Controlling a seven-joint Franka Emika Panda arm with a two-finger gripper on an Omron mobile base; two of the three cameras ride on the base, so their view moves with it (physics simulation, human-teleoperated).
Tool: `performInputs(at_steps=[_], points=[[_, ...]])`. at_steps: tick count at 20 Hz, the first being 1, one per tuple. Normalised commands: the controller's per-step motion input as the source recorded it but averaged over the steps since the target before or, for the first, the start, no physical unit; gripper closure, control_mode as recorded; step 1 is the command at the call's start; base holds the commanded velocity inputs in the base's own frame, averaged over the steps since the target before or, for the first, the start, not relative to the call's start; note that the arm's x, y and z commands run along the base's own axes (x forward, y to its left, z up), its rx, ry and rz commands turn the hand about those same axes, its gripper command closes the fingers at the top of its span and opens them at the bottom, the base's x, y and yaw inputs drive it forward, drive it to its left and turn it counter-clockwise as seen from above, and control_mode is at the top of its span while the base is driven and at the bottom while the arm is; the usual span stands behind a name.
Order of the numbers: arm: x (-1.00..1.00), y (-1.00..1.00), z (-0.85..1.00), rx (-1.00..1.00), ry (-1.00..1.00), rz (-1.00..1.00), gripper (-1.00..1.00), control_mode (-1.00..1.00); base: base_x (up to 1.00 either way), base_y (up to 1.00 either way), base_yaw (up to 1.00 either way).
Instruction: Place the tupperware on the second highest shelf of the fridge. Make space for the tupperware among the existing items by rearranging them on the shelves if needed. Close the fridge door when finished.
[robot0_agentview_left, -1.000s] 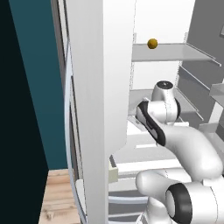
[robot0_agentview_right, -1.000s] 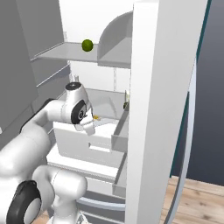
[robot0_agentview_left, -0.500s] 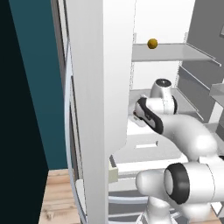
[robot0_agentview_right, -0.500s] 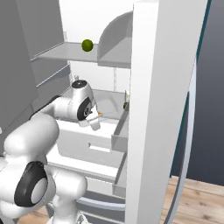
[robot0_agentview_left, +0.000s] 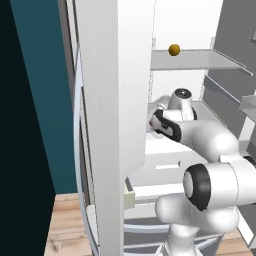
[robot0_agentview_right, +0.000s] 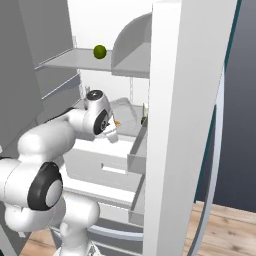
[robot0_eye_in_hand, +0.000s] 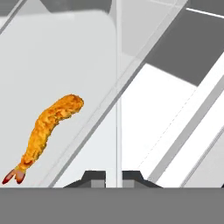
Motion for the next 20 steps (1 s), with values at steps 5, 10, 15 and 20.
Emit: performInputs(at_steps=[5,10,15,20], points=[[0.46,-0.07,0.00,0.01,-0.06,0.00,1.00,-1.00,0.00,0.00,0.00],[0.40,-0.09,0.00,0.02,-0.02,0.00,1.00,-1.00,0.00,0.00,0.00],[0.40,-0.04,-0.04,0.00,0.00,0.00,1.00,-1.00,0.00,0.00,0.00],[0.44,0.00,-0.28,0.00,0.01,0.01,1.00,-1.00,0.00,0.00,0.00]])
